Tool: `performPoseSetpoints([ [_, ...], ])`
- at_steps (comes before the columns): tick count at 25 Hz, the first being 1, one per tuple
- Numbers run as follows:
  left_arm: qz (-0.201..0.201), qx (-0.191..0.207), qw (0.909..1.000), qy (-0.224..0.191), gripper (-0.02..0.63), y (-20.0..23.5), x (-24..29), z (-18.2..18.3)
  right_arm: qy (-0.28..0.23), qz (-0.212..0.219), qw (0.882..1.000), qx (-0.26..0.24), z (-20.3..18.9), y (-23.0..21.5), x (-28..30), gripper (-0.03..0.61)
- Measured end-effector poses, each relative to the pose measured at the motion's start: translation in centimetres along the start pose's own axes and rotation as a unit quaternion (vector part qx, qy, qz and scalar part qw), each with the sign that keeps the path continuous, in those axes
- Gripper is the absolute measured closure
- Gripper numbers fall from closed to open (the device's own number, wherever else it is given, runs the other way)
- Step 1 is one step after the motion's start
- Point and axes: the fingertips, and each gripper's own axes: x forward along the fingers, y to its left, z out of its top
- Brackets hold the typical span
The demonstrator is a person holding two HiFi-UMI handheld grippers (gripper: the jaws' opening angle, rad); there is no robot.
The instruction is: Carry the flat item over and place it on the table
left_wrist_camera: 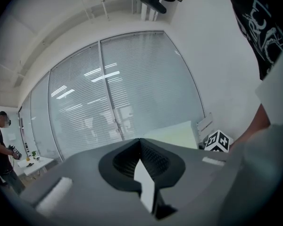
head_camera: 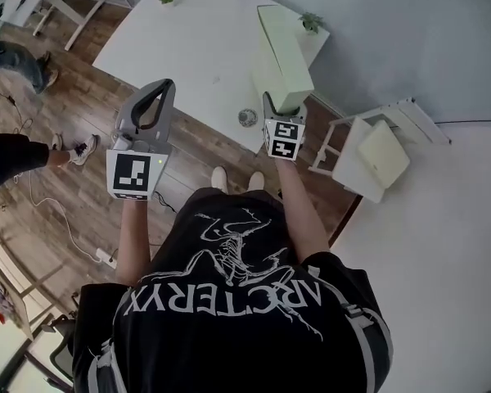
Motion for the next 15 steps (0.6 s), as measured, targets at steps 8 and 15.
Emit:
performPoseSetpoints([
  [8, -0.007, -0.004, 0.9999, 0.014, 0.604, -1.4, 0.1, 0.0, -0.011, 0.000, 1.000, 0.008, -1.2, -0.5, 2.4, 0.307],
  [15, -0.006, 0.000, 0.9999, 0.010, 0.604, -1.6, 0.5, 0.2, 0.018, 0.020, 1.000, 0.004, -1.9, -0.3, 3.1, 0.283],
])
